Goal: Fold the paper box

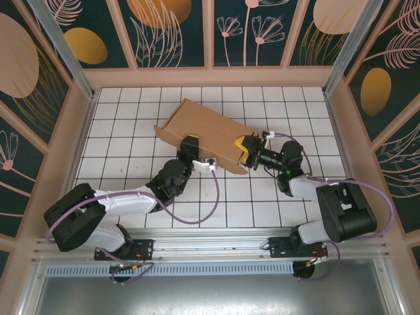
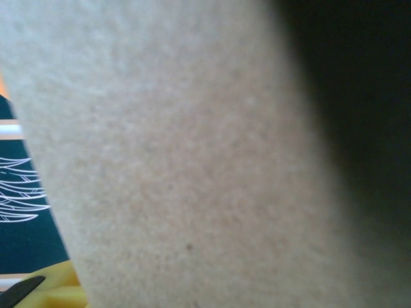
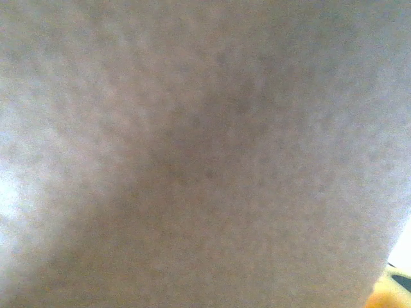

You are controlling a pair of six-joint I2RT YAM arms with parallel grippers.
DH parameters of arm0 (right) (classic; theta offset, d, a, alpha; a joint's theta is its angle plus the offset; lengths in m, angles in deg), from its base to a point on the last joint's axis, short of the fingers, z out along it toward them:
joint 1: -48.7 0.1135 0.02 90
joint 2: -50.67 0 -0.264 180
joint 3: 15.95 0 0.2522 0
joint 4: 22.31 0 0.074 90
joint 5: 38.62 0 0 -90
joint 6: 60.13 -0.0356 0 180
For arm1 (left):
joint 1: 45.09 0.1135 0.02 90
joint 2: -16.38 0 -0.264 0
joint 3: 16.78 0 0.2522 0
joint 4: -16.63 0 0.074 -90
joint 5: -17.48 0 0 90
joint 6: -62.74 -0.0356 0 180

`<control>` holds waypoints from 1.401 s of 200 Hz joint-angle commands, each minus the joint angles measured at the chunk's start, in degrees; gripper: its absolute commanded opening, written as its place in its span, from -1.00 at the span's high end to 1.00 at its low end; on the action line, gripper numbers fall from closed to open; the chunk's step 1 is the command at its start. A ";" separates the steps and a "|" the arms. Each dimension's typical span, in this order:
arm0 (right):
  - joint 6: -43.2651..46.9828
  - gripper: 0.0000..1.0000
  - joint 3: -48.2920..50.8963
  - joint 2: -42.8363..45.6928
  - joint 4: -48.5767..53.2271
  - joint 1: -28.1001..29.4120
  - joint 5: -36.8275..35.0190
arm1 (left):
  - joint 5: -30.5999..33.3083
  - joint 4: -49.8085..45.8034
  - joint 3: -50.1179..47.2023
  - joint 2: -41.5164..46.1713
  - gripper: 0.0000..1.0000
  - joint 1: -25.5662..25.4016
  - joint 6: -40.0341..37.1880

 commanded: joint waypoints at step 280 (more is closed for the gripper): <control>58.50 0.30 -24.25 9.63 67.95 -1.50 -18.94 | -18.51 -117.78 50.66 -11.07 0.42 -4.86 59.92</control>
